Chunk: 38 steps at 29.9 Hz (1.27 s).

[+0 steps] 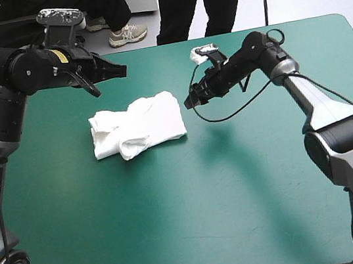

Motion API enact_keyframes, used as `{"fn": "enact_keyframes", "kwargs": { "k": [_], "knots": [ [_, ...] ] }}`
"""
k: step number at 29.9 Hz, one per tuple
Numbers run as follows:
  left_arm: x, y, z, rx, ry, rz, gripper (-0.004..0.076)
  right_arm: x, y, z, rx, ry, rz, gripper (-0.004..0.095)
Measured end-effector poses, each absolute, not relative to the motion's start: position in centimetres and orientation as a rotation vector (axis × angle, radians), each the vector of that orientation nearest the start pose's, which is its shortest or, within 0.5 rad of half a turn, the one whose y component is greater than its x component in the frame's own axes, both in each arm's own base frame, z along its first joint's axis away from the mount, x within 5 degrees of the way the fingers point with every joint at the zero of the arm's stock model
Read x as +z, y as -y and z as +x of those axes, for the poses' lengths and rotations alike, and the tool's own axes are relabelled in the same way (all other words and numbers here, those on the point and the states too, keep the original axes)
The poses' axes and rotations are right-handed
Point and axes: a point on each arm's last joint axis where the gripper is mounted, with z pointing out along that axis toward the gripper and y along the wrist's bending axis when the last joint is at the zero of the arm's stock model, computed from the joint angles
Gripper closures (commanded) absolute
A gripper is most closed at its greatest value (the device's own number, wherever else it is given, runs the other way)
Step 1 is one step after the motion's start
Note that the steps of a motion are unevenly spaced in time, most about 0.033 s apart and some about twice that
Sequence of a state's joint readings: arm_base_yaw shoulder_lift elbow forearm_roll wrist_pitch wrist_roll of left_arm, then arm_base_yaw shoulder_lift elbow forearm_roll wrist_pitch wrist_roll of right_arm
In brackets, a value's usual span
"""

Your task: Fold the cloth

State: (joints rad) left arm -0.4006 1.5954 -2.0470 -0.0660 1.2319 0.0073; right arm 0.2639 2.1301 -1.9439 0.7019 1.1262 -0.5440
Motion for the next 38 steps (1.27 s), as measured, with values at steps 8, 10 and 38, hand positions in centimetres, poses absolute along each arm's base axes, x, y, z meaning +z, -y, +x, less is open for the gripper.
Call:
{"fn": "enact_keyframes", "kwargs": {
  "k": [8,10,38],
  "knots": [
    [49.4,13.2,29.1,-0.326,-2.23,0.474,0.0741,20.5,-20.7,45.1,0.995,-2.514,-0.783,0.0237],
    [49.4,13.2,29.1,-0.326,-2.23,0.474,0.0741,20.3,-21.5,45.4,1.012,-2.495,-0.788,0.024],
    [49.4,13.2,29.1,-0.336,-2.231,0.474,0.0741,21.8,-7.0,44.4,0.331,-2.888,-0.565,0.0915]
  ]
}}
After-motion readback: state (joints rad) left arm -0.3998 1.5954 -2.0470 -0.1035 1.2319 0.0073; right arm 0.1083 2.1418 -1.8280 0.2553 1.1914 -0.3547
